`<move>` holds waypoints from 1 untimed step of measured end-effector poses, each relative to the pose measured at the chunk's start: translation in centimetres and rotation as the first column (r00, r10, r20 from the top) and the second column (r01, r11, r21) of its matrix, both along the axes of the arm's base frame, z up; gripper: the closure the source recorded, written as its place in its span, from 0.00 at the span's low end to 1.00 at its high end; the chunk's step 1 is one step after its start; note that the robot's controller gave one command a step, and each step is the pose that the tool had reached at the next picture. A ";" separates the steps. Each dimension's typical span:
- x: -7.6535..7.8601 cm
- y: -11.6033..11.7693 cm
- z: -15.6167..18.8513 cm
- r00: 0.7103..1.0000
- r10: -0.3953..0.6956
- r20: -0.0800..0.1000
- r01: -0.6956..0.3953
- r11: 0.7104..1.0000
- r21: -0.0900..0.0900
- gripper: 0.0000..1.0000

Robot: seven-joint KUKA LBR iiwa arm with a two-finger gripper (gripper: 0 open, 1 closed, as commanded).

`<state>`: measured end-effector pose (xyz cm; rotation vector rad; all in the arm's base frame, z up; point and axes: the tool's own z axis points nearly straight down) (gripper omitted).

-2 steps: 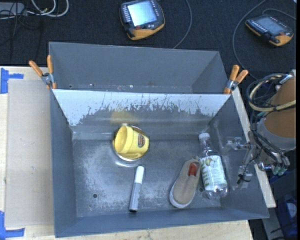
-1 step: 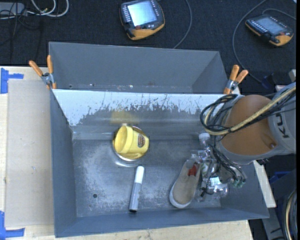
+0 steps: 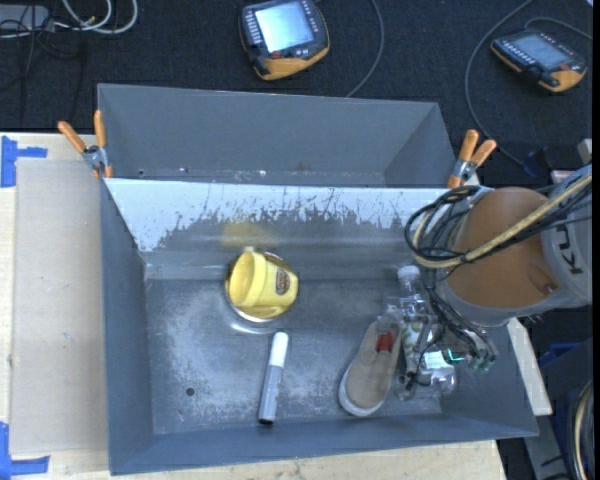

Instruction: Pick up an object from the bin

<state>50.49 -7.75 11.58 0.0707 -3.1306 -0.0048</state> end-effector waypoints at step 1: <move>0.0 0.0 0.0 1.000 0.001 0.000 -0.001 1.000 0.000 0.00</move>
Offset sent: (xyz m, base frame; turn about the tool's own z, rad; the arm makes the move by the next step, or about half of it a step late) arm 0.0000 0.0000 0.0000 0.0000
